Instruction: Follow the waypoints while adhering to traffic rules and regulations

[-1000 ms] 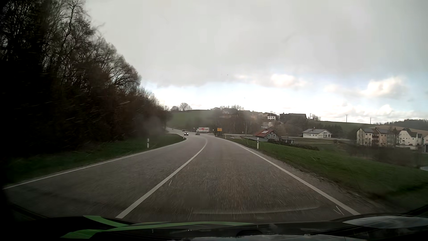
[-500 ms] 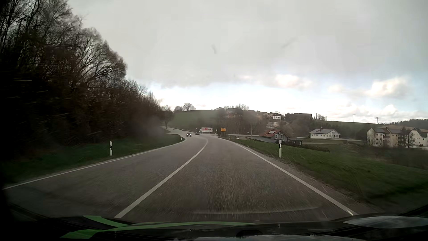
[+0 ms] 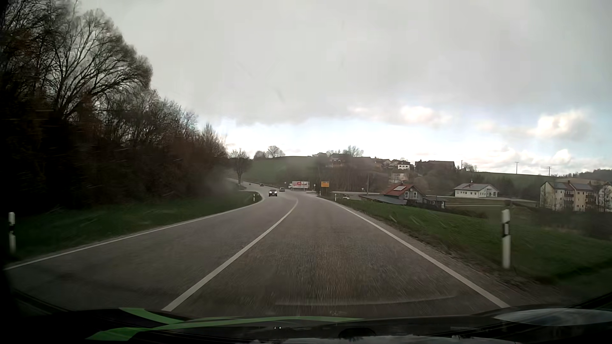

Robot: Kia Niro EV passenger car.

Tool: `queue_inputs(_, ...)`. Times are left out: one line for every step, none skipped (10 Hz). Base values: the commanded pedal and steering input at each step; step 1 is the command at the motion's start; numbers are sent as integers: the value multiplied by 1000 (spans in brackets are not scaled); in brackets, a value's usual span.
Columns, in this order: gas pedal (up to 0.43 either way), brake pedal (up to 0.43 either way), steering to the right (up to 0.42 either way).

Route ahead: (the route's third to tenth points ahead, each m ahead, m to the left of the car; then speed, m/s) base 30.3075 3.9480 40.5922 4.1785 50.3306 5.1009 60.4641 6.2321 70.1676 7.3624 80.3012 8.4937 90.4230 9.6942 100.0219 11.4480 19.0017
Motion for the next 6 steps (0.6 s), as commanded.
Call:
queue_inputs(87,0,-10)
queue_inputs(87,0,-9)
queue_inputs(87,0,-9)
queue_inputs(87,0,-9)
queue_inputs(87,0,-9)
queue_inputs(87,0,-9)
